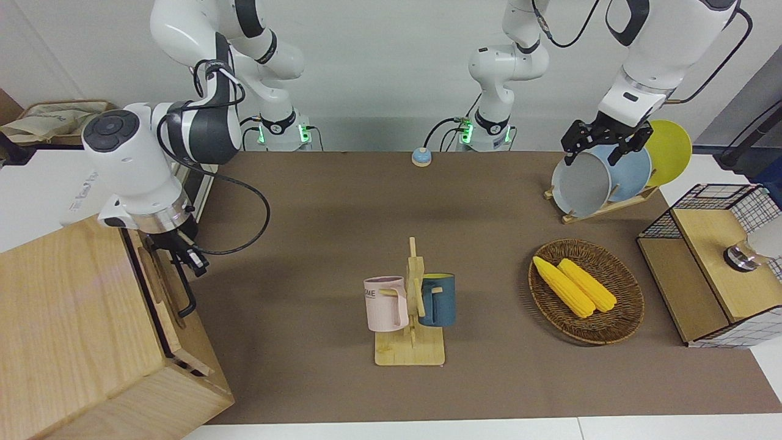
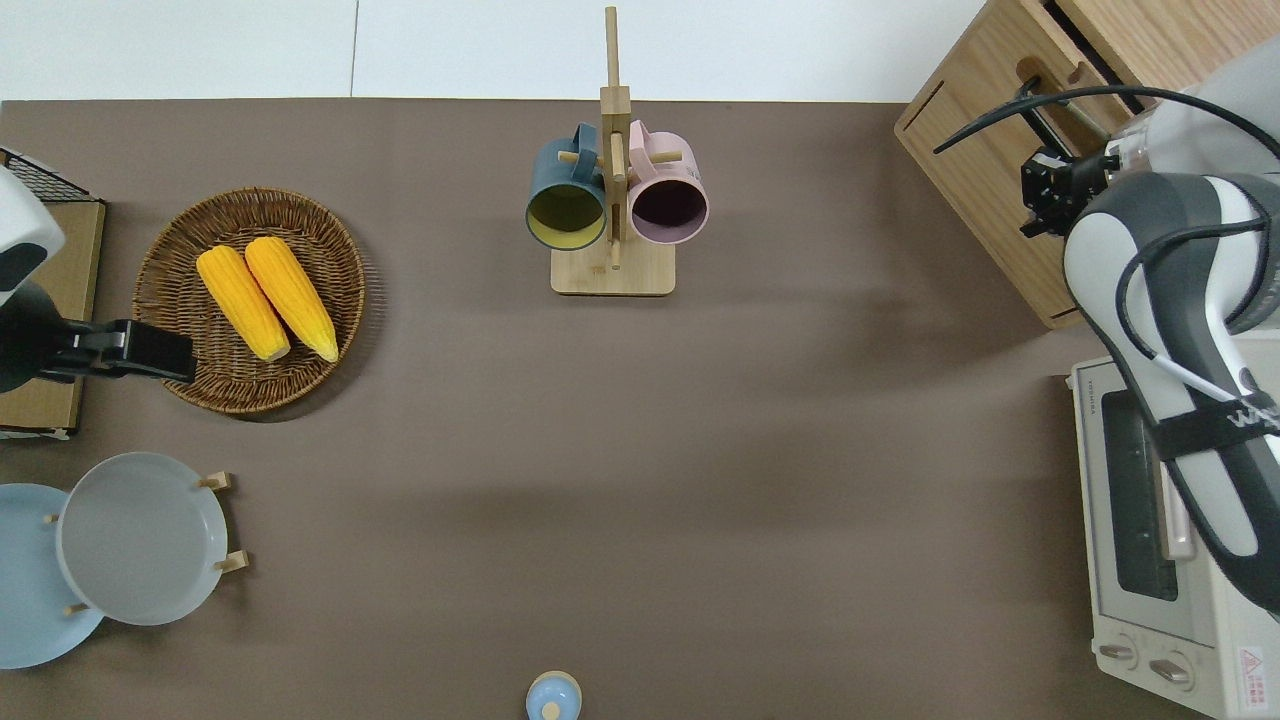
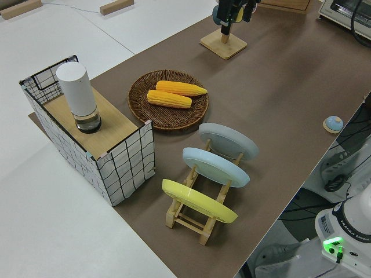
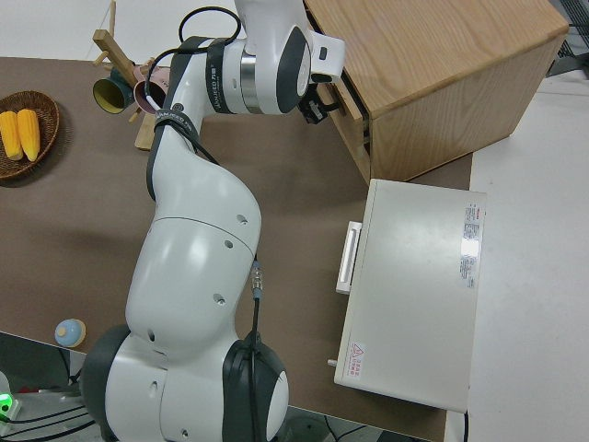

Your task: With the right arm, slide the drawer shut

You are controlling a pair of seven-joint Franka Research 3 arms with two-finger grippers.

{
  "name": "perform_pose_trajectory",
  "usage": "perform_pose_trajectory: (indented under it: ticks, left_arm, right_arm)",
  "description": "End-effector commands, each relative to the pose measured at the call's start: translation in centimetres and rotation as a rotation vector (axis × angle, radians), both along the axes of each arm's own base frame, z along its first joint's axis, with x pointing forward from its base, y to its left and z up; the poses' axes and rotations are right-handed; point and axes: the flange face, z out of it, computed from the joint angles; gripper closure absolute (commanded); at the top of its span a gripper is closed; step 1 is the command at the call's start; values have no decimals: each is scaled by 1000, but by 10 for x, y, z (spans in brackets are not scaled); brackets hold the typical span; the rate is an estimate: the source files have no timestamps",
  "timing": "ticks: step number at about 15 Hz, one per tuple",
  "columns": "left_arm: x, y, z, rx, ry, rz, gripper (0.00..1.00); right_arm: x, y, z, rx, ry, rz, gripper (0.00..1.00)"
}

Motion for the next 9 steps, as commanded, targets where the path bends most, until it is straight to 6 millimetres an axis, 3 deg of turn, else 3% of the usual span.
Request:
perform_pose_trajectory:
  ticks: [1,9]
  left_arm:
    - [2,1,3,16,6,-11,7]
    - [2,1,3,16,6,-11,7]
  right_arm:
    - [11,-17,-1,-13,-47,10,1000]
    - [13,-23,-1,-15,-66,2,1000]
